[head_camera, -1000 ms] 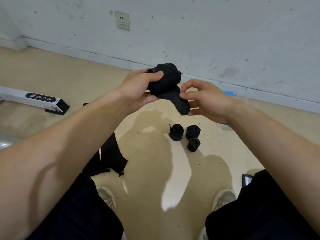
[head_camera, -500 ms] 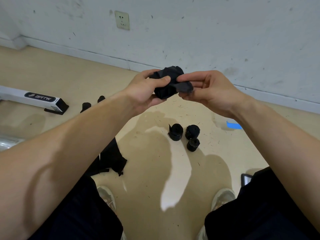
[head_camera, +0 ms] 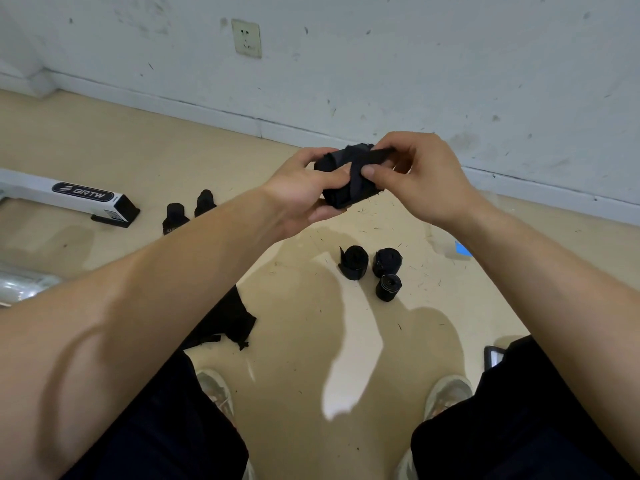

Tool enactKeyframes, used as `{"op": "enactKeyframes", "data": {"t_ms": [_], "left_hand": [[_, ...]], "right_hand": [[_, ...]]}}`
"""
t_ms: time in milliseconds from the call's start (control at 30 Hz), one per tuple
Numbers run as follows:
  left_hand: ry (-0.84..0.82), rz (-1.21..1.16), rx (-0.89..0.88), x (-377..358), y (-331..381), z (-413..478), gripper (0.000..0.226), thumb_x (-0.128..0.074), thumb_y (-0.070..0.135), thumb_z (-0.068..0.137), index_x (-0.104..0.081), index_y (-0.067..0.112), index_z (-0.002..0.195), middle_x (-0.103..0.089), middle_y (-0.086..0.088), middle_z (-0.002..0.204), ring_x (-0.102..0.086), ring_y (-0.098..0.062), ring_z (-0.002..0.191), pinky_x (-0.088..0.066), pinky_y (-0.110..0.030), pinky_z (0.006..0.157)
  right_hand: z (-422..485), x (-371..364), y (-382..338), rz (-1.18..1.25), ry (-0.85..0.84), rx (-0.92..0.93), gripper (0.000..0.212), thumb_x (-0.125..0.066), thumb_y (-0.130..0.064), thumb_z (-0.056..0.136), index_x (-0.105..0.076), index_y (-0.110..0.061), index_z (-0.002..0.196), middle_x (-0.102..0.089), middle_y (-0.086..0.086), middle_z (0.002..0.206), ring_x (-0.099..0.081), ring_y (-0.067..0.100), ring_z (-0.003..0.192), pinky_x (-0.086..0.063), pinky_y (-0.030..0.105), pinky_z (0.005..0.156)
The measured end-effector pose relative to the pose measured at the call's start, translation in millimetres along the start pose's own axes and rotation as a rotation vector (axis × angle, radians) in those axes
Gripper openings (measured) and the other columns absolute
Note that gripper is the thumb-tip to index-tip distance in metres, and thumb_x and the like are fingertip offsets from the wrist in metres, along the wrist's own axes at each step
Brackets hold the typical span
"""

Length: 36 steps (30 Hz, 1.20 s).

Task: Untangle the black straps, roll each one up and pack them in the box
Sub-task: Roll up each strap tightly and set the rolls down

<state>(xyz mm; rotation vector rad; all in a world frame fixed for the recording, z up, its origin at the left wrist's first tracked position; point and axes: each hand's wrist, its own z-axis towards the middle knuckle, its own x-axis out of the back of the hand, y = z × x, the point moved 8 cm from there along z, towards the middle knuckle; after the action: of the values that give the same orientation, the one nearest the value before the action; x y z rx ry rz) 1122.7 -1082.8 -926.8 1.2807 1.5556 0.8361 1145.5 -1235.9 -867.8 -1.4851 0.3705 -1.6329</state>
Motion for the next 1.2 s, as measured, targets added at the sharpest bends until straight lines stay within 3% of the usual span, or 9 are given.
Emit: {"op": "enactKeyframes", "data": {"t_ms": [100, 267, 400, 533, 667, 800, 933, 1033, 1200], "left_hand": [[-0.027, -0.026, -0.016, 0, 5, 0, 0.041, -0.072, 0.011, 0.094, -0.059, 0.017, 0.133, -0.067, -0.012, 0.127, -0.076, -0.032, 0.101, -0.064, -0.038, 0.085], [-0.07, -0.073, 0.006, -3, 4, -1, 0.042, -0.073, 0.015, 0.094, -0.06, 0.014, 0.134, -0.067, -0.017, 0.13, -0.074, -0.038, 0.104, -0.064, -0.038, 0.082], [-0.094, -0.083, 0.017, -7, 1, -1, 0.045, -0.073, 0.014, 0.093, -0.058, 0.011, 0.135, -0.066, -0.02, 0.131, -0.074, -0.039, 0.104, -0.063, -0.036, 0.078], [-0.108, -0.068, 0.024, -11, -2, -4, 0.045, -0.074, 0.014, 0.092, -0.059, 0.01, 0.135, -0.067, -0.021, 0.128, -0.076, -0.038, 0.099, -0.064, -0.035, 0.076], [-0.152, -0.009, 0.02, -18, -6, -7, 0.04, -0.074, 0.015, 0.093, -0.063, 0.011, 0.132, -0.071, -0.019, 0.123, -0.077, -0.03, 0.095, -0.063, -0.033, 0.075], [-0.189, 0.052, 0.021, -25, -13, -9, 0.035, -0.072, 0.018, 0.096, -0.066, 0.013, 0.13, -0.071, -0.016, 0.126, -0.073, -0.03, 0.11, -0.063, -0.042, 0.089], [-0.07, 0.141, 0.003, -23, -12, -10, 0.022, -0.062, 0.021, 0.099, -0.066, 0.019, 0.12, -0.069, -0.012, 0.116, -0.072, -0.028, 0.098, -0.064, -0.042, 0.086], [0.037, 0.205, -0.042, -26, -17, -13, 0.026, -0.057, 0.038, 0.101, -0.056, 0.022, 0.121, -0.066, -0.005, 0.118, -0.07, -0.026, 0.093, -0.064, -0.041, 0.08], [0.253, 0.269, -0.252, -17, -19, -19, 0.041, -0.058, 0.059, 0.098, -0.054, 0.022, 0.114, -0.068, -0.005, 0.109, -0.069, -0.023, 0.083, -0.057, -0.03, 0.054]], "right_hand": [[0, 3, -3, -0.015, 0.04, 0.027, 0.014, -0.07, -0.021, 0.092, -0.063, -0.03, 0.085, -0.058, -0.003, 0.074, -0.047, 0.0, 0.061, -0.033, 0.012, 0.058], [0, 11, -3, -0.053, 0.127, 0.051, 0.011, -0.073, -0.025, 0.09, -0.062, -0.026, 0.087, -0.04, -0.013, 0.082, -0.043, -0.005, 0.07, -0.032, 0.01, 0.065], [0, 12, 0, -0.042, 0.152, 0.023, 0.015, -0.076, -0.026, 0.088, -0.061, -0.025, 0.085, -0.043, -0.01, 0.089, -0.042, 0.0, 0.073, -0.033, 0.01, 0.066], [-1, 12, 4, 0.02, 0.163, -0.01, 0.024, -0.078, -0.026, 0.087, -0.056, -0.034, 0.081, -0.048, -0.007, 0.101, -0.049, 0.004, 0.083, -0.038, 0.01, 0.072], [-4, 3, 11, 0.18, 0.118, -0.082, 0.013, -0.067, -0.024, 0.095, -0.056, -0.021, 0.1, -0.058, 0.001, 0.117, -0.059, 0.007, 0.097, -0.053, 0.025, 0.077], [-5, -12, 22, 0.177, -0.011, -0.192, 0.017, -0.053, -0.034, 0.103, -0.054, -0.02, 0.112, -0.061, -0.01, 0.097, -0.057, 0.006, 0.083, -0.047, 0.023, 0.069], [-6, -20, 24, 0.1, 0.008, -0.198, 0.024, -0.047, -0.038, 0.105, -0.058, -0.017, 0.104, -0.061, -0.01, 0.09, -0.056, 0.004, 0.082, -0.044, 0.019, 0.07], [-9, -26, 19, 0.186, 0.085, -0.198, 0.016, -0.045, -0.034, 0.106, -0.052, -0.019, 0.108, -0.059, -0.012, 0.091, -0.055, -0.001, 0.083, -0.044, 0.018, 0.071], [-16, -38, 12, 0.333, 0.147, -0.197, 0.007, -0.044, -0.028, 0.105, -0.049, -0.024, 0.103, -0.063, -0.008, 0.085, -0.06, 0.007, 0.077, -0.051, 0.027, 0.067]]}}
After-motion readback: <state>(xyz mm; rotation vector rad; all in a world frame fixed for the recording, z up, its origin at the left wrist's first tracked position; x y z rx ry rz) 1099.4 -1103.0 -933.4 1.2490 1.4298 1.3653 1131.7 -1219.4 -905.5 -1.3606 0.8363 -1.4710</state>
